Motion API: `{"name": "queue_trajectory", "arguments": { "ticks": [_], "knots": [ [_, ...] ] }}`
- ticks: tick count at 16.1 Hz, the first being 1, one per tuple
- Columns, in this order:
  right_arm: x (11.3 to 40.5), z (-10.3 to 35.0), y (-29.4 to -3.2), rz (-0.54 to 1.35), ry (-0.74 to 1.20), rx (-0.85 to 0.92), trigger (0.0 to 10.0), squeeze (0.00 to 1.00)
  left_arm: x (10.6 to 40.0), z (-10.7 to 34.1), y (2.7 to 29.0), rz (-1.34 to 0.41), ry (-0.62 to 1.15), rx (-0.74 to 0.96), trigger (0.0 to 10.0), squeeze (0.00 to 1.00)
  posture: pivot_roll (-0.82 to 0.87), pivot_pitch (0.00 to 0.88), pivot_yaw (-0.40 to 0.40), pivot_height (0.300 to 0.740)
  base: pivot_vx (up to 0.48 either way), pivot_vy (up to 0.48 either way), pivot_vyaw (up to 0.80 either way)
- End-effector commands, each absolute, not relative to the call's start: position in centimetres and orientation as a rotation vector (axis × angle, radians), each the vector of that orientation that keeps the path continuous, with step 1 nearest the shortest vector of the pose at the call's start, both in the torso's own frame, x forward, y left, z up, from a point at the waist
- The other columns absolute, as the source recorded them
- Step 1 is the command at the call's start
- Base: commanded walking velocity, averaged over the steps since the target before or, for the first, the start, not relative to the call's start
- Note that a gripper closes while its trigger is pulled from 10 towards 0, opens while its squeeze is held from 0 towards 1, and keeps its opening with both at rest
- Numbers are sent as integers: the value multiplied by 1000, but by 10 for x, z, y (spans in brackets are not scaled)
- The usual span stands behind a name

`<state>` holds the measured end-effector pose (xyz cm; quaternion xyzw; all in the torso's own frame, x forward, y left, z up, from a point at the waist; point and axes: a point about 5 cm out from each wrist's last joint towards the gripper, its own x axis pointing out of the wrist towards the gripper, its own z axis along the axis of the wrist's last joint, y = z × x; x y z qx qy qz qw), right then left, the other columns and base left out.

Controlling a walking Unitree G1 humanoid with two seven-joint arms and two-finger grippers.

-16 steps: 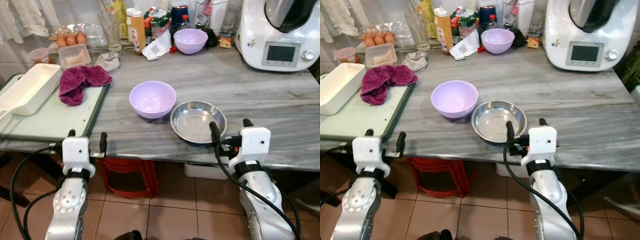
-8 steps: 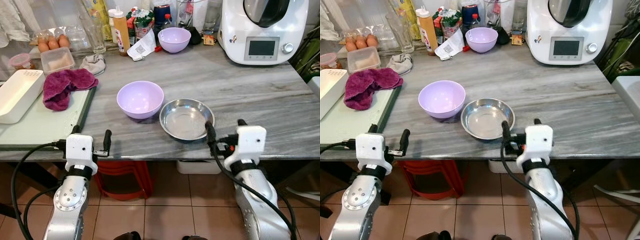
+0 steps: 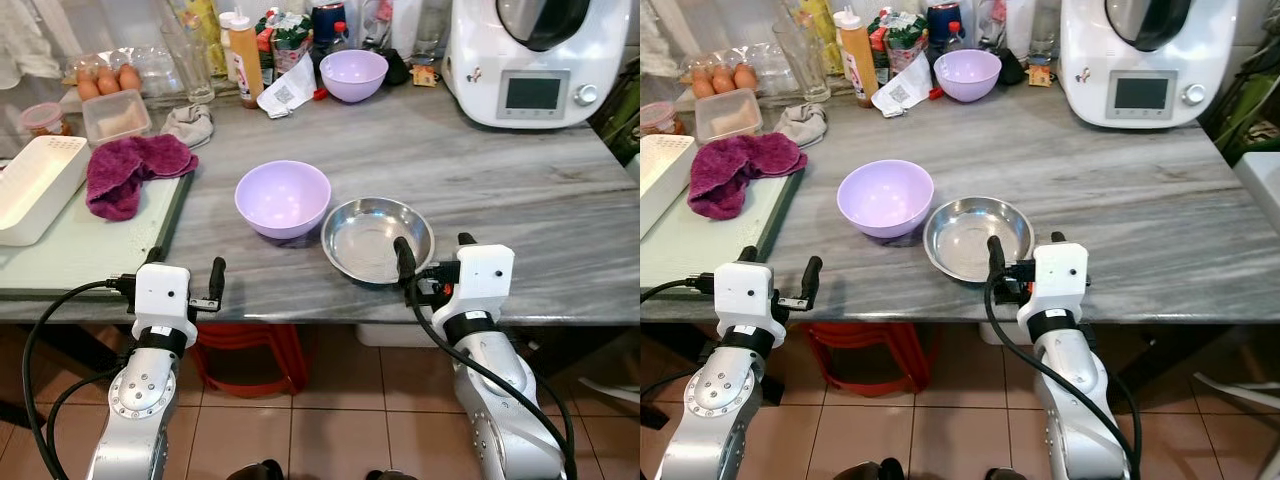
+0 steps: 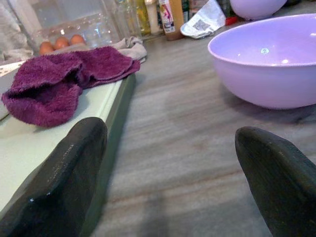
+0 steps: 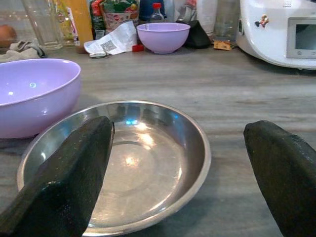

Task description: Setting the table

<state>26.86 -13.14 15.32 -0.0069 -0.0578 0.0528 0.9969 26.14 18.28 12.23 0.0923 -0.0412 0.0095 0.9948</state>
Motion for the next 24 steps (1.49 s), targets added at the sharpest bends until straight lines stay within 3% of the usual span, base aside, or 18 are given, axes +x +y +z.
{"name": "queue_trajectory", "arguments": {
  "ticks": [1,10,19,24],
  "knots": [
    [271,151,-131,106,-92,5,10000,0,262,125,185,33,-85,198,10000,0,-77,166,65,740,-259,0,0],
    [280,148,-135,71,-58,103,10000,0,264,127,183,50,-76,186,10000,0,-54,170,61,740,-335,0,0],
    [282,150,-129,93,-76,12,10000,0,267,128,177,22,-73,192,10000,0,-62,191,71,740,-349,0,0],
    [280,154,-122,164,-85,70,10000,0,269,132,173,-36,-106,163,10000,0,-68,191,63,740,0,0,0]
  ]
}}
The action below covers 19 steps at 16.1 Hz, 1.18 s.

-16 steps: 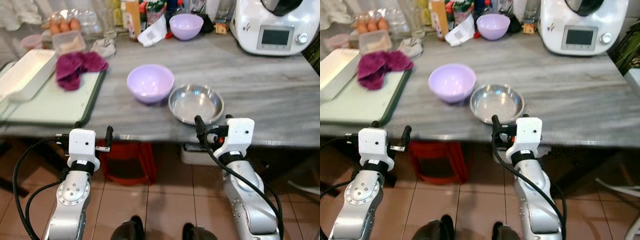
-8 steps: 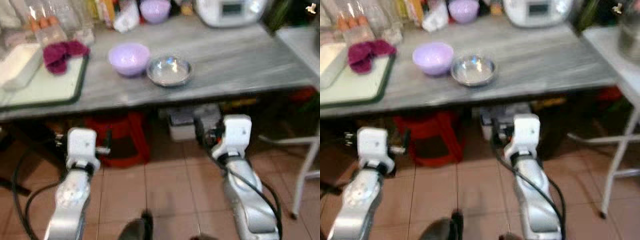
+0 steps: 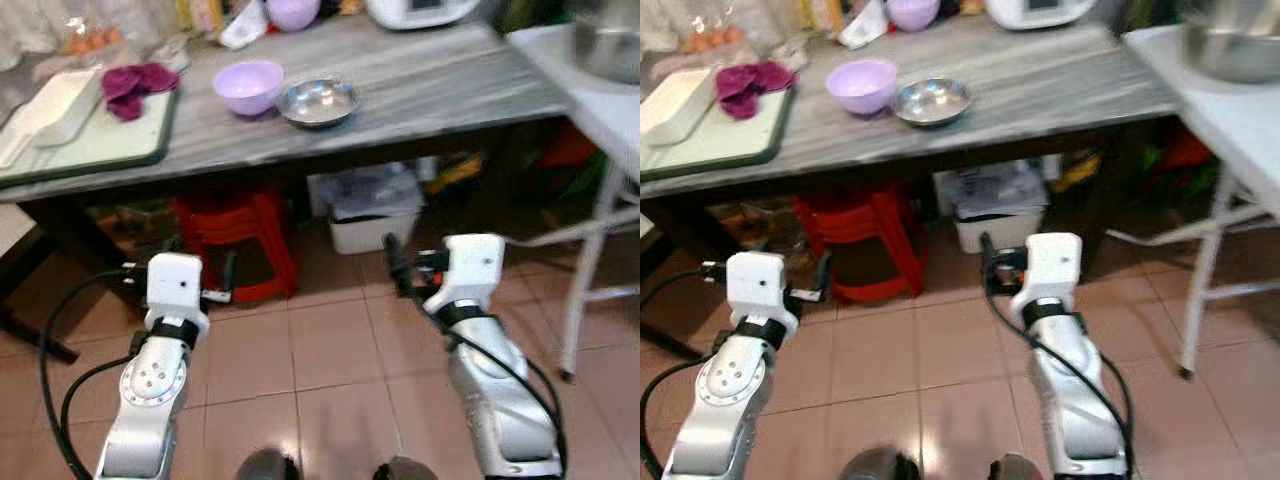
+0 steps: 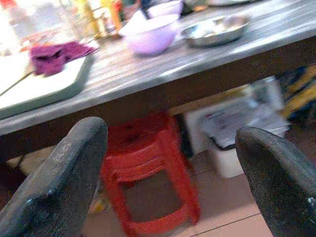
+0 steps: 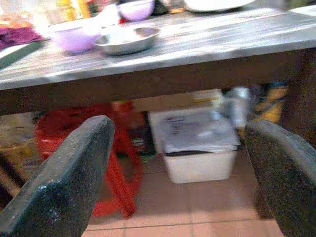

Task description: Setting the table

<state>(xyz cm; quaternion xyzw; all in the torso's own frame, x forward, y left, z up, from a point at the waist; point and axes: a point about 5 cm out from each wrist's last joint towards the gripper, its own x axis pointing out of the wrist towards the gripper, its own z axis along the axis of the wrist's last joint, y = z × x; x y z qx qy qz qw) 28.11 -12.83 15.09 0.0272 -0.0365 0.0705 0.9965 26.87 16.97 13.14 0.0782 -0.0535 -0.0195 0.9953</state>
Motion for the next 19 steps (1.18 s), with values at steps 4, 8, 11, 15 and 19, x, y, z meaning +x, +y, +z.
{"name": "queue_trajectory", "arguments": {
  "ticks": [4,8,11,15,19],
  "knots": [
    [281,157,-124,169,-103,57,10000,0,269,132,169,-68,-114,151,10000,0,-69,194,58,740,0,0,147],
    [281,158,-123,184,-102,54,10000,0,271,132,167,-75,-115,143,10000,0,-73,196,50,740,0,0,800],
    [283,159,-123,188,-102,50,10000,0,271,130,166,-81,-114,136,10000,0,-74,194,44,740,0,-165,267],
    [286,161,-124,198,-108,39,10000,0,270,129,163,-82,-114,126,10000,0,-74,188,34,740,0,-250,0],
    [287,161,-124,196,-110,48,10000,0,271,129,162,-90,-117,122,10000,0,-76,185,33,740,0,-247,0]
  ]
}}
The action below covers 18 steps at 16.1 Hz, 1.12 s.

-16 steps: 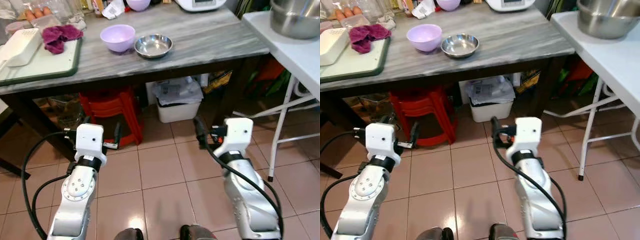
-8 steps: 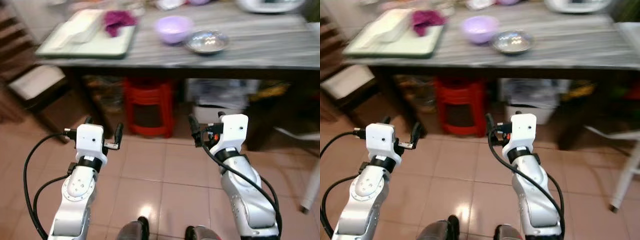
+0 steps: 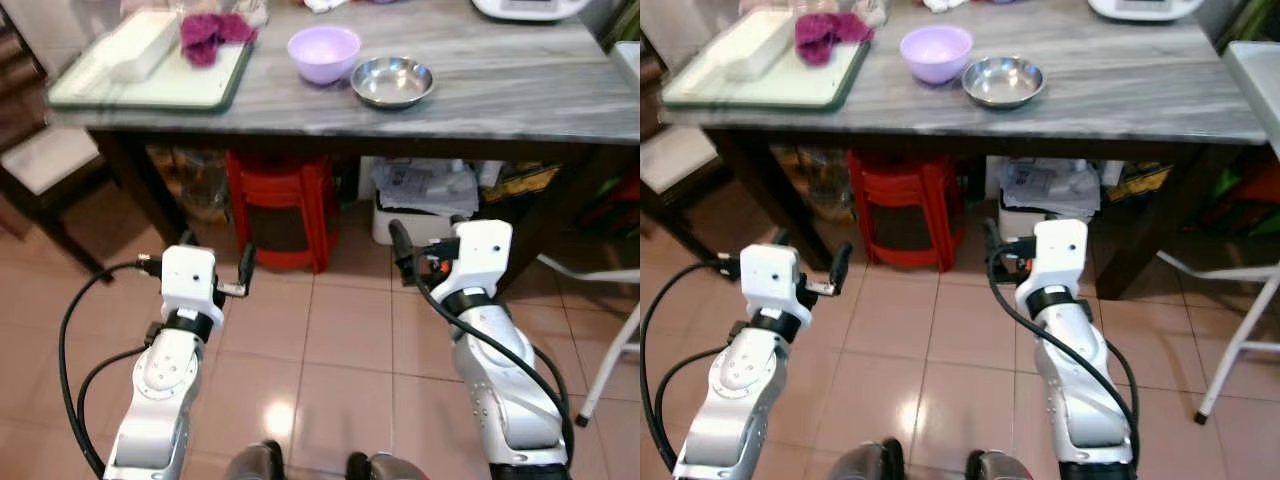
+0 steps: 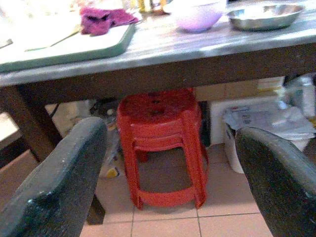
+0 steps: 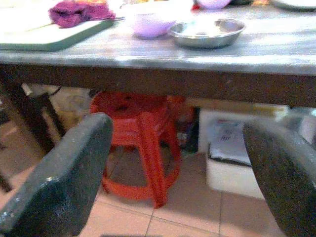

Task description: Setting the table

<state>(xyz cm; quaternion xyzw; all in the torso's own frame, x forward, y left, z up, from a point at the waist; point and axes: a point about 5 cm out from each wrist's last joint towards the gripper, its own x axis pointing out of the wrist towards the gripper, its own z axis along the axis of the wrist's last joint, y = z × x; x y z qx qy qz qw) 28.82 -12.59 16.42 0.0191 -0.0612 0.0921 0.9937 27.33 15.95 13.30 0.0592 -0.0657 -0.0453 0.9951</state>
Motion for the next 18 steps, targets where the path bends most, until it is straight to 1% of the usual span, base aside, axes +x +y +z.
{"name": "queue_trajectory", "arguments": {
  "ticks": [1,6,11,16,18],
  "knots": [
    [288,162,-125,193,-112,55,10000,0,272,129,161,-92,-118,119,10000,0,-80,188,33,740,0,-247,0],
    [289,162,-125,188,-103,62,10000,0,273,129,160,-97,-119,115,10000,0,-82,189,33,740,0,-247,0],
    [290,163,-127,183,-103,61,10000,0,274,129,160,-102,-124,115,10000,0,-86,188,34,740,0,-251,-560],
    [291,163,-127,180,-102,58,10000,0,275,129,159,-109,-126,113,10000,0,-88,188,35,740,0,-249,0],
    [291,163,-127,180,-102,55,10000,0,275,129,159,-112,-128,112,10000,0,-88,188,35,740,0,-247,-553]
  ]
}}
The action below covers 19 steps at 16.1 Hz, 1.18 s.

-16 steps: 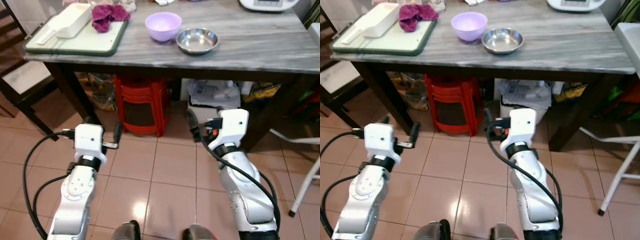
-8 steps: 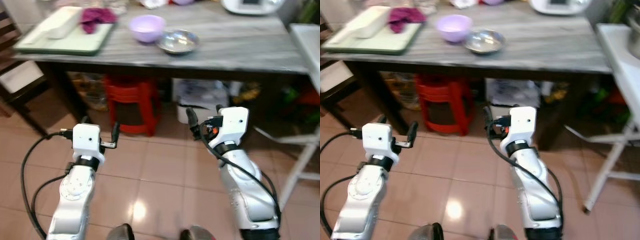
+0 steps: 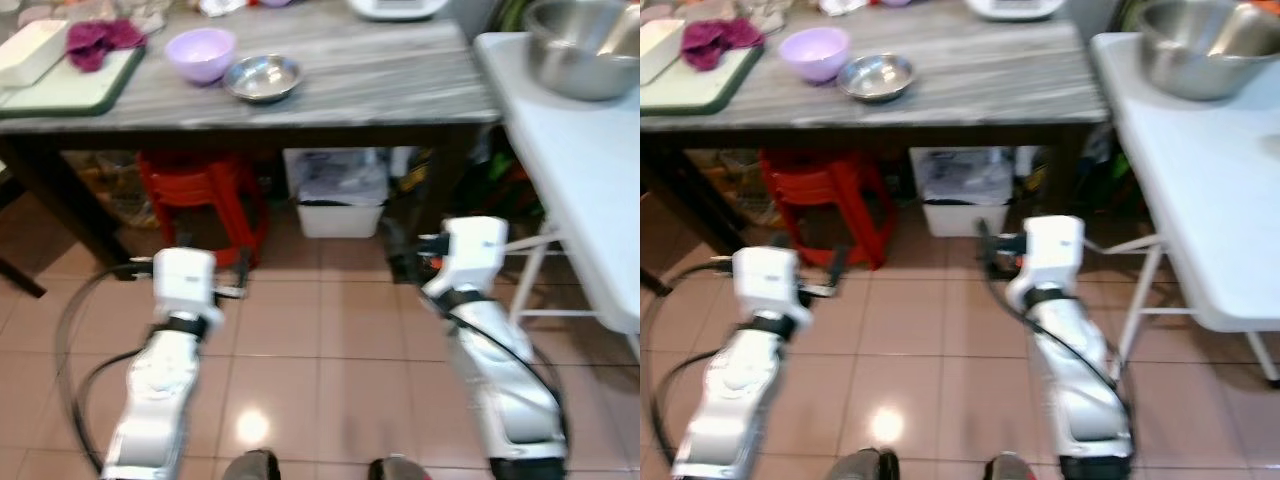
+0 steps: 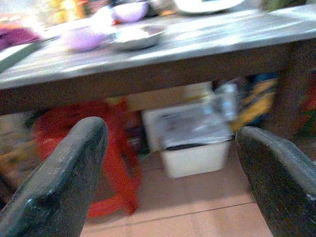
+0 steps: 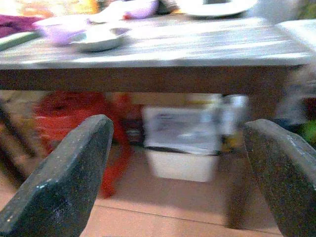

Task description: Setting the table

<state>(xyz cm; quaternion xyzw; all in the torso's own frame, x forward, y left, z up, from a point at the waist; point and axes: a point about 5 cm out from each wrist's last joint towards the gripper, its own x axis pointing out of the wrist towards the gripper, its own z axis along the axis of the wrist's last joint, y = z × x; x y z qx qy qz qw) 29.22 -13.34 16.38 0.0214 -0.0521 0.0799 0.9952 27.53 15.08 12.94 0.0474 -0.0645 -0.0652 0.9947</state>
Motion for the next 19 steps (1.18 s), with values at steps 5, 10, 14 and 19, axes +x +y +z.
{"name": "queue_trajectory", "arguments": {
  "ticks": [5,10,14,19],
  "knots": [
    [291,164,-128,178,-106,50,10000,0,276,129,157,-117,-129,111,10000,0,-88,188,35,740,0,-249,-193],
    [291,164,-127,179,-108,46,10000,0,277,130,156,-122,-132,112,10000,0,-93,192,36,740,0,-248,0],
    [290,163,-127,179,-107,42,10000,0,276,130,156,-123,-129,114,10000,0,-94,196,38,740,0,-248,0],
    [290,162,-127,174,-106,40,10000,0,277,130,156,-125,-127,115,10000,0,-93,195,41,740,0,-313,0]
  ]
}}
